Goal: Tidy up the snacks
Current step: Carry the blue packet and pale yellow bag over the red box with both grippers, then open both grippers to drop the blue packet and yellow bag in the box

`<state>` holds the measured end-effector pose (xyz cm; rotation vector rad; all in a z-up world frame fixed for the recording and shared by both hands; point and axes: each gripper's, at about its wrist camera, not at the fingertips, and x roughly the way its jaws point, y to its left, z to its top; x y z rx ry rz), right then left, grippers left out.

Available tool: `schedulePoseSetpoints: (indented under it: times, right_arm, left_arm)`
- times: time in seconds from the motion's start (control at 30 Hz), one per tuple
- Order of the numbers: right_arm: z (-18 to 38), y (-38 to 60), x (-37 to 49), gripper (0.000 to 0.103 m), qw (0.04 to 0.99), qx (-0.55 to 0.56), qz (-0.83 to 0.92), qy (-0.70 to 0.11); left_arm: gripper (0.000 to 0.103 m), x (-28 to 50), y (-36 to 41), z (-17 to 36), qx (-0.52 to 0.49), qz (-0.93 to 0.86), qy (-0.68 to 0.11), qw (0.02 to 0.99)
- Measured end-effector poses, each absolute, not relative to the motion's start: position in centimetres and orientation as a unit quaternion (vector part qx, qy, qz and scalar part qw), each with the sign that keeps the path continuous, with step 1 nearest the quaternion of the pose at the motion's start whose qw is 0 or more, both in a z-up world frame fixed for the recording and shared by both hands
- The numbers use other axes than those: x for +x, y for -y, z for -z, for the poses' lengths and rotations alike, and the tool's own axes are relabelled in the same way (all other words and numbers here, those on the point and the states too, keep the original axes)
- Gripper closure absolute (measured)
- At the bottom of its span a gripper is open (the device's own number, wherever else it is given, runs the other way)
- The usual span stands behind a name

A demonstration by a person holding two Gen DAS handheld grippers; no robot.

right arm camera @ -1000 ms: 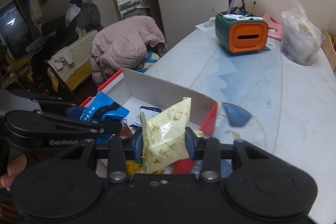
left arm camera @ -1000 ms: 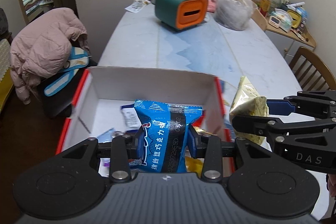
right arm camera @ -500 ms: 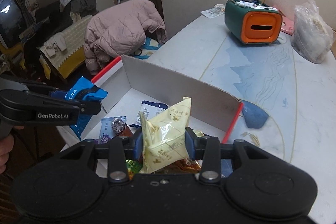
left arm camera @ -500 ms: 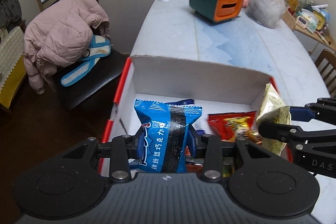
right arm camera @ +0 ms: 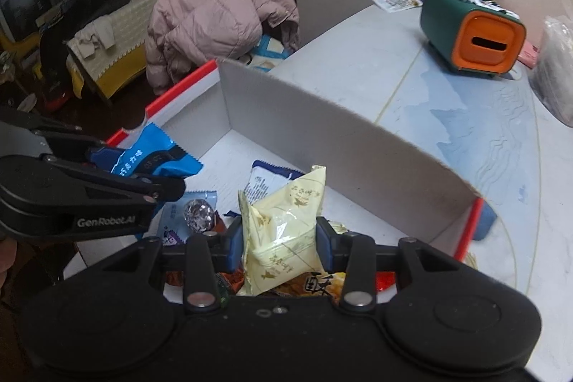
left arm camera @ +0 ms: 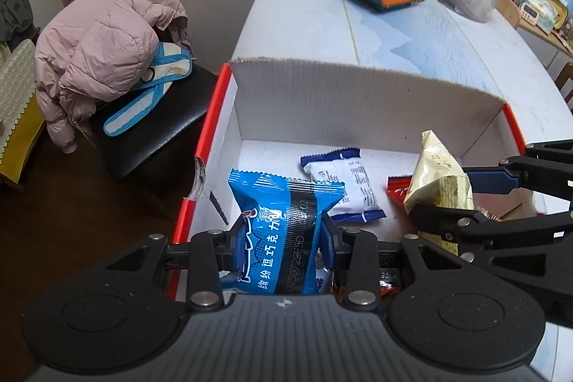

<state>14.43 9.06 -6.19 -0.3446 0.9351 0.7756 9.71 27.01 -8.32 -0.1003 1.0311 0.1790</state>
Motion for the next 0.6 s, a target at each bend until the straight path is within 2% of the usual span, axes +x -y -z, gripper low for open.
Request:
schedulePoseSetpoints:
  times: [0.4,0.6]
  right_arm:
    - [7.6,-9.5,14.2,0.062,0.797,-0.168,-0.368,-0.449]
    - [7.4,-9.2,14.0,0.053,0.798,-0.156,-0.368,-0.451]
  left_arm:
    - [0.065,9.4,-26.8,10.0,-0.046,-0.08,-0.509,0.856]
    - [0.065,8.8,-26.7,9.8,-0.045,-0.082,-0.501,0.861]
